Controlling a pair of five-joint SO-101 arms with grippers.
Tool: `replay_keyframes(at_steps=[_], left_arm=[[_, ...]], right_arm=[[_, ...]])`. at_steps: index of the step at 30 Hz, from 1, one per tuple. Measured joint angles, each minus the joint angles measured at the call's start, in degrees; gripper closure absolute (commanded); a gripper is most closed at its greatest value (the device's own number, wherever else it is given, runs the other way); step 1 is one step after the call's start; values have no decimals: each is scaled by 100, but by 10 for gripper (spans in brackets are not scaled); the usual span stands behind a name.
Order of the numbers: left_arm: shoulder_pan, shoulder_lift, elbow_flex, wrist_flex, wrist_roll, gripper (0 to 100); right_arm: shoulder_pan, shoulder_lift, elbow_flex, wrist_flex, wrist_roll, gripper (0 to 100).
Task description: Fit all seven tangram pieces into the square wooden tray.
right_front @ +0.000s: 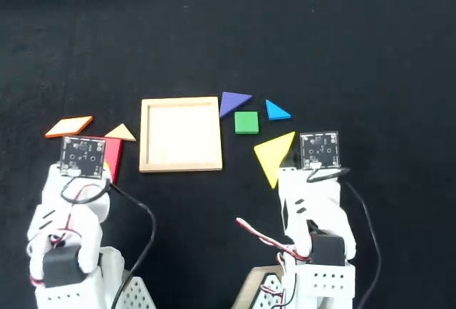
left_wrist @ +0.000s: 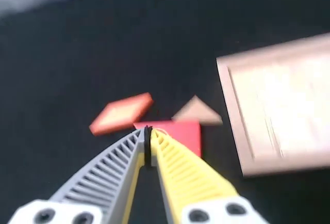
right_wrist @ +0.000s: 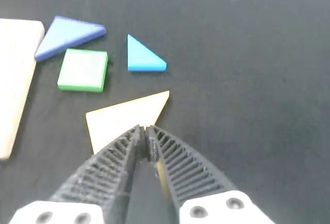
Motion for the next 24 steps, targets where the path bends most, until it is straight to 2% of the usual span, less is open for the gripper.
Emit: replay_keyframes(at_steps=[6, 8, 14, 19, 24], left_arm=[[-18, -35, -1002, -308, -9, 967], [-220, -35, -1310, -308, -9, 970], [-431, -44, -1459, -308, -9, 967], [-431, 62, -1459, -308, -9, 967], [-431, 1037, -1521, -308, 9, 966]], right_arm=[[0, 0, 0, -809, 0, 987], [0, 0, 0, -967, 0, 987], [0, 0, 0, -246, 0, 987], [0, 0, 0, -185, 0, 987], [0, 0, 0, -185, 0, 987]])
